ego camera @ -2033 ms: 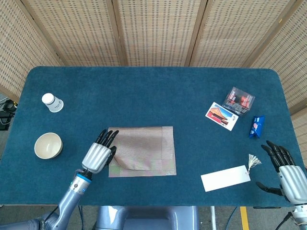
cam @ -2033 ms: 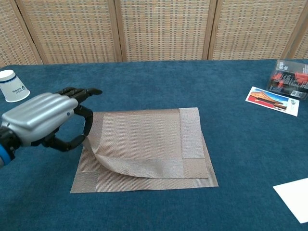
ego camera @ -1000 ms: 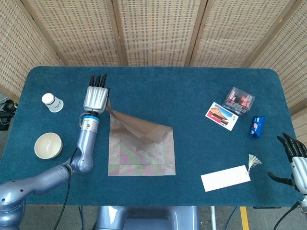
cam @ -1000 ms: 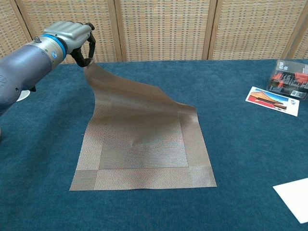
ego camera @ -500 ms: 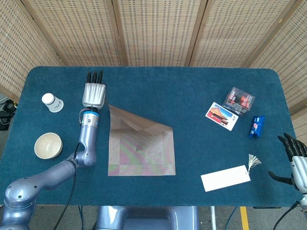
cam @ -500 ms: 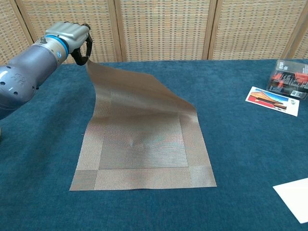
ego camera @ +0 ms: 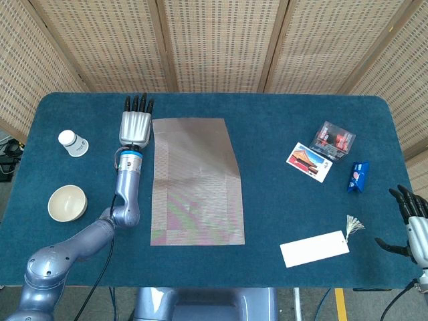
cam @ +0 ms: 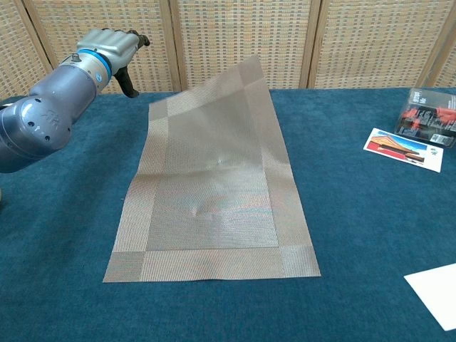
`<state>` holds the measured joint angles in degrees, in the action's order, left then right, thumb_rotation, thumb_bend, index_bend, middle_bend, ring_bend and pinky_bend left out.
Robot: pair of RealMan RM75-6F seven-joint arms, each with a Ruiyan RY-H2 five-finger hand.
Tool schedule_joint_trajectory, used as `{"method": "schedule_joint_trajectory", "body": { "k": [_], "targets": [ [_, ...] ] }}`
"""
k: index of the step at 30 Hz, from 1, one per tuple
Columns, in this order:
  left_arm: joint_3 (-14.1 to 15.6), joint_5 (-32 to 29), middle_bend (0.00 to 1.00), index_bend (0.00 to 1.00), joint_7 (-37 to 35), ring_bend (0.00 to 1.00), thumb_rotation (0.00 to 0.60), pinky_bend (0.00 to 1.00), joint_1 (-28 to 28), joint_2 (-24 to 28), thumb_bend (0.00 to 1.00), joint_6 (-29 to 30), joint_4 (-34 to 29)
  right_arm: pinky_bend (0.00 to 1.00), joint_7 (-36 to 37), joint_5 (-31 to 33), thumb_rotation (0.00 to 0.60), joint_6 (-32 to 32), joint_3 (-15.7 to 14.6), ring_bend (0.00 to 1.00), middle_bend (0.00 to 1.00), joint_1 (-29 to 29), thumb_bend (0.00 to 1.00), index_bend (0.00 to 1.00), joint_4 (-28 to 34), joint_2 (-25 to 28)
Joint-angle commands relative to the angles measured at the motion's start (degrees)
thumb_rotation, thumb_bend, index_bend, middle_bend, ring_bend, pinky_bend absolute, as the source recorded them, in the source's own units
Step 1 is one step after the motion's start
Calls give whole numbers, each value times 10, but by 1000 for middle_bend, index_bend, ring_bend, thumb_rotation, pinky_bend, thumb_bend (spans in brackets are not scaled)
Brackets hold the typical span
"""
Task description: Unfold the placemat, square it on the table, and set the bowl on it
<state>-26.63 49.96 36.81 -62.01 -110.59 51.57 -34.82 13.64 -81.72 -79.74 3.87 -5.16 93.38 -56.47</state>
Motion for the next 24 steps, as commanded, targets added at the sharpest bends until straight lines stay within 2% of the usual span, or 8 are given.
{"method": "schedule_joint_trajectory", "body": {
  "k": [1,3,9,12,14,16,19,24],
  "targets": [
    [5,8,0,61,-10,0,600,0,7,5,252,9,-10,0,0,-2,600,0,-1,0,0,0,63,87,1,0],
    [10,16,0,61,-21,0,600,0,18,13,252,21,-29,0,0,-4,600,-1,-1,0,0,1,63,87,2,1],
    [47,66,0,61,-59,0,600,0,90,75,251,105,-164,0,-4,-21,600,-10,-7,0,0,4,47,87,11,3],
    [83,95,0,61,-55,0,600,0,154,145,249,159,-293,0,-10,-30,600,-14,-10,0,0,6,46,87,15,3],
    [120,115,0,60,-53,0,600,0,229,222,247,224,-435,0,-19,-38,600,-16,-14,0,0,7,47,87,19,2],
    [140,121,0,58,-49,0,600,0,262,268,244,246,-515,0,-23,-40,600,-16,-15,0,0,7,46,87,20,1],
    [174,132,0,53,-48,0,600,0,310,315,242,279,-593,0,-30,-45,600,-17,-18,0,0,7,44,87,22,-1],
    [234,168,0,42,-69,0,600,0,386,360,242,339,-674,0,-43,-61,600,-26,-23,0,0,10,40,87,24,-5]
  ]
}}
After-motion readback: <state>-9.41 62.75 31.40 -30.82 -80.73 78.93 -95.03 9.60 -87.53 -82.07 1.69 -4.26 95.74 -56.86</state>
